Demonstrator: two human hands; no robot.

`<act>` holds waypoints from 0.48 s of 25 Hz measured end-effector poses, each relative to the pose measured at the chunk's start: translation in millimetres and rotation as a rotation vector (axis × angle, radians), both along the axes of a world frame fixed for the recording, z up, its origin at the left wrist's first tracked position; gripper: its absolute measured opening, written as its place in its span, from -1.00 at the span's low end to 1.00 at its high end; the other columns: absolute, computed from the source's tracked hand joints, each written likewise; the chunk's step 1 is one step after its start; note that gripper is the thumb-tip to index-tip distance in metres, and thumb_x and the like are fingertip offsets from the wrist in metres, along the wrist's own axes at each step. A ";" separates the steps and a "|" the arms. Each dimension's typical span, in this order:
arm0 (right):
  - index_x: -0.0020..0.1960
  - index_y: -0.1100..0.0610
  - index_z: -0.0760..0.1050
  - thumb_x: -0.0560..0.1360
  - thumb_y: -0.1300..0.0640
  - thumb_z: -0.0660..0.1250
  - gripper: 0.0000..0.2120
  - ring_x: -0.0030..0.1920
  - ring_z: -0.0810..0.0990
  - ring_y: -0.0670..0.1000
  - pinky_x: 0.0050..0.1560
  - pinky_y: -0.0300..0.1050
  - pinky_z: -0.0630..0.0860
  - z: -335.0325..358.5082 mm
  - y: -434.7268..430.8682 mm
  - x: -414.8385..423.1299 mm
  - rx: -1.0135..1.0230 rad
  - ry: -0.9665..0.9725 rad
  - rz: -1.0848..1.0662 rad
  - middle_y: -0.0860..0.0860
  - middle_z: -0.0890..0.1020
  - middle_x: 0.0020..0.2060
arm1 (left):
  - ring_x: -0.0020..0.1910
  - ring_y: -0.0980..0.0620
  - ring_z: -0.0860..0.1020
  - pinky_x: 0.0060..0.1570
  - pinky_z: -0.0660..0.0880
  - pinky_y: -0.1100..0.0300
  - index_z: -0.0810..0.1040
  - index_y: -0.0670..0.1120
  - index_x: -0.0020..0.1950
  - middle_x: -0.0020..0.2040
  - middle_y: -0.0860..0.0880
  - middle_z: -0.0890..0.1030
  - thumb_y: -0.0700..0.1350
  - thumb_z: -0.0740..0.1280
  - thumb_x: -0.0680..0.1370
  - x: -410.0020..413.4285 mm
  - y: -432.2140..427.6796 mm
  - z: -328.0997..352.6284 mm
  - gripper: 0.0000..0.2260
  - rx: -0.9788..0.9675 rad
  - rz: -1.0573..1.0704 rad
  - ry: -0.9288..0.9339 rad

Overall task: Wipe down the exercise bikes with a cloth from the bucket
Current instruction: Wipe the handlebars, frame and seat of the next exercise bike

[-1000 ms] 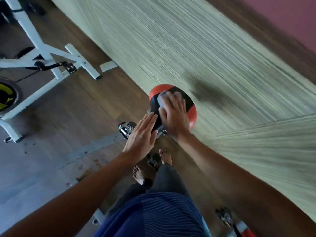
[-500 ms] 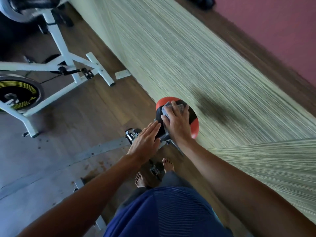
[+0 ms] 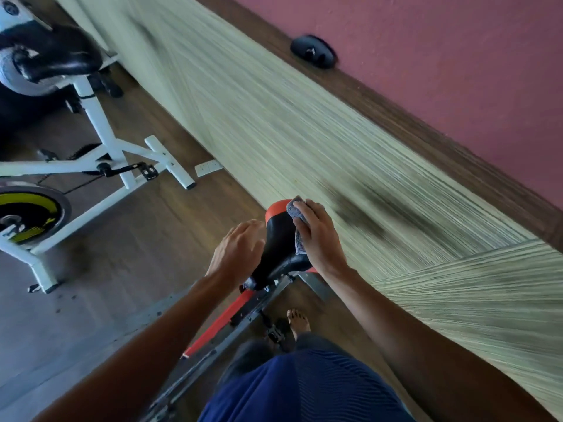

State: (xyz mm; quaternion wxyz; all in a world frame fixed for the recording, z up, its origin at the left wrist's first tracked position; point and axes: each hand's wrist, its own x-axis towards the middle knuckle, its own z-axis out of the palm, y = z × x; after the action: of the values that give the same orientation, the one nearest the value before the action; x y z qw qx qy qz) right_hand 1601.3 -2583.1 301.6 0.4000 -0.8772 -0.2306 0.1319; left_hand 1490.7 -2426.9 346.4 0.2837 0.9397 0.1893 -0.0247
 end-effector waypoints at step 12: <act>0.39 0.12 0.52 0.65 0.16 0.28 -0.68 0.32 0.46 -0.15 0.26 -0.59 0.18 78.1 -74.2 -88.8 0.095 -0.162 -0.541 -0.01 0.55 0.34 | 0.28 -0.08 0.54 0.26 0.46 0.02 0.57 -0.09 0.32 0.28 -0.06 0.61 -0.11 0.30 0.60 29.0 -36.4 67.1 -0.71 -0.031 -0.570 -0.118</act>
State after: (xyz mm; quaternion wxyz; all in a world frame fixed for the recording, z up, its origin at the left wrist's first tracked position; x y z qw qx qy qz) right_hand 1512.5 -2657.3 379.6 0.4414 -0.8948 -0.0254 -0.0611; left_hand 1519.7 -2463.3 413.6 0.2902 0.9504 -0.0997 -0.0514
